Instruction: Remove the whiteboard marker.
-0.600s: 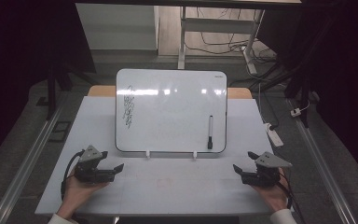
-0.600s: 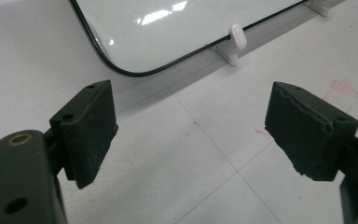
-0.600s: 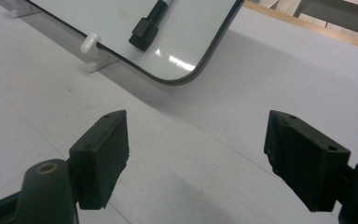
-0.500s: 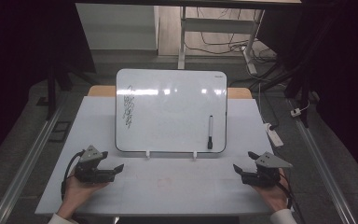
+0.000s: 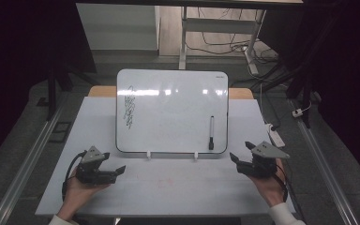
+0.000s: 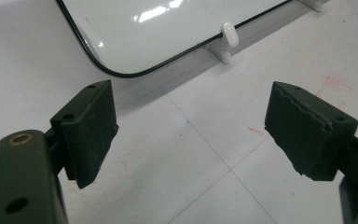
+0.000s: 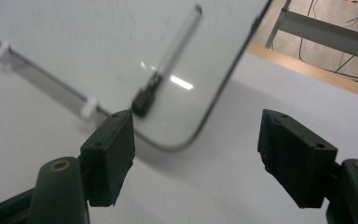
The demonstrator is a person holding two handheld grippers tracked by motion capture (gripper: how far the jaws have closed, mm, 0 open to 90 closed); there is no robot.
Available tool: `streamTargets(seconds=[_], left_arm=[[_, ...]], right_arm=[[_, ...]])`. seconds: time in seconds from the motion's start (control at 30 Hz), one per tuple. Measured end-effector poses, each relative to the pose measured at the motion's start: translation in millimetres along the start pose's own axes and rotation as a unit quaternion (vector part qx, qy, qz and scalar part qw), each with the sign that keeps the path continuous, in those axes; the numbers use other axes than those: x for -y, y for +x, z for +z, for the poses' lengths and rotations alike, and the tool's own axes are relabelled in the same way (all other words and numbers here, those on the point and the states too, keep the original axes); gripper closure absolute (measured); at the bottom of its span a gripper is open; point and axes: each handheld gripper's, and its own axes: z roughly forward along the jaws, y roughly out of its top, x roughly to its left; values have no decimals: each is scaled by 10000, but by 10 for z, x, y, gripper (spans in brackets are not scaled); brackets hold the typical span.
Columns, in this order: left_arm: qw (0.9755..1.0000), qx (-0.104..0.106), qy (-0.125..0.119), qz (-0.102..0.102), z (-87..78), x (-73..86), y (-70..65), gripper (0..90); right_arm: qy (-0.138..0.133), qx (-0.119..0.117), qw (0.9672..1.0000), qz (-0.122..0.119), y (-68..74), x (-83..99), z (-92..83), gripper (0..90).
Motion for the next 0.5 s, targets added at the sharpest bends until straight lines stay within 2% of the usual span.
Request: streamTargets(seconds=[0.17, 0.23, 0.5], left_arm=[[10000, 16, 21, 42, -4, 6, -1, 174], [10000, 19, 26, 50, -3, 10, 0, 175], [10000, -11, 45, 72, 5, 36, 2, 176]], right_arm=[[80, 78, 9999, 102, 58, -323, 216, 302], [155, 116, 9996, 215, 71, -429, 331, 309], [392, 419, 9974, 435, 160, -697, 761, 371]])
